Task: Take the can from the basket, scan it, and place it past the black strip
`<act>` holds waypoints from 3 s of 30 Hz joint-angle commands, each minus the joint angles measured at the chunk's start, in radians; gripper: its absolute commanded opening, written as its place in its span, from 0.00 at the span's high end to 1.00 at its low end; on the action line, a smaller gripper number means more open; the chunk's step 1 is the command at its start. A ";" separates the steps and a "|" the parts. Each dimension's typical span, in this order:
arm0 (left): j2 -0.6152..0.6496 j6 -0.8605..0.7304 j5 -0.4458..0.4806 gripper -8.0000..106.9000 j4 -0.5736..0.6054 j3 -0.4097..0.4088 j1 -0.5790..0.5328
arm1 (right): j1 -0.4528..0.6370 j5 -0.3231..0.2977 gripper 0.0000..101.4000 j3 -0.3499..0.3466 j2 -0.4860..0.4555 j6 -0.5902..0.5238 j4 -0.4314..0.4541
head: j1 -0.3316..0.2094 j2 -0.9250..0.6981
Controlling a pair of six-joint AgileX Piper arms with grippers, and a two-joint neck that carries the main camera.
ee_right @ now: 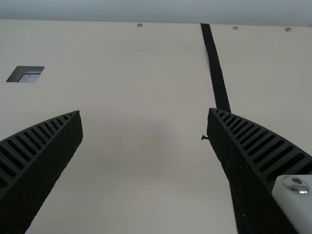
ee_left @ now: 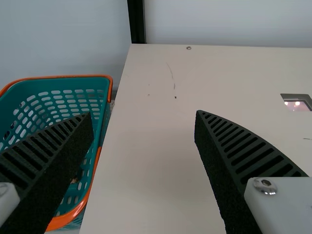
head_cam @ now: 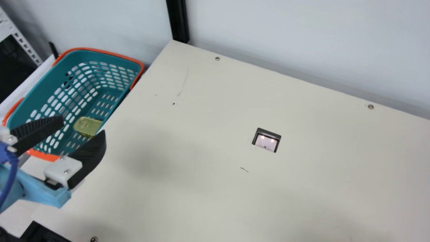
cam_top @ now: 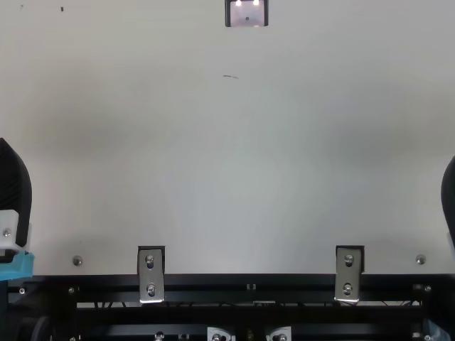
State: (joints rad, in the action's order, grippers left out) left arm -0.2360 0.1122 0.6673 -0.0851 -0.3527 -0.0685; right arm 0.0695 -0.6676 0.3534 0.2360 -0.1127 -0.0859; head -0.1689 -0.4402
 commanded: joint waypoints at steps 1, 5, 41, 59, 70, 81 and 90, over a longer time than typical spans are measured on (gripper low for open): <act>0.000 0.000 0.000 0.15 0.000 0.000 0.000 | 0.000 0.000 0.00 0.000 0.000 0.000 0.000 | -0.042 -0.039; 0.000 0.000 0.000 0.15 0.000 0.000 0.000 | 0.000 0.000 0.00 0.000 0.000 0.000 0.000 | -0.065 -0.067; -0.494 0.272 -0.087 0.15 -0.160 -0.405 0.067 | 0.000 0.000 0.00 0.000 0.000 0.000 0.000 | -0.065 -0.067; -0.973 0.222 -0.036 0.15 0.011 -0.695 0.384 | 0.000 0.000 0.00 0.000 0.000 0.000 0.000 | -0.065 -0.067; -1.209 0.539 0.031 0.15 -0.103 -0.777 0.398 | 0.000 0.000 0.00 0.000 0.000 0.000 0.000 | -0.065 -0.067; -1.416 0.757 0.001 0.15 -0.170 -0.786 0.410 | 0.000 0.000 0.00 0.000 0.000 0.000 0.000 | -0.065 -0.067; -1.575 0.791 -0.048 0.15 -0.166 -0.794 0.463 | 0.000 0.000 0.00 0.000 0.000 0.000 0.000 | -0.065 -0.067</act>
State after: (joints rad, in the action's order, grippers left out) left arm -1.7842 0.9026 0.6210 -0.2540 -1.1432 0.3888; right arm 0.0695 -0.6676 0.3534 0.2360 -0.1127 -0.0859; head -0.2047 -0.4914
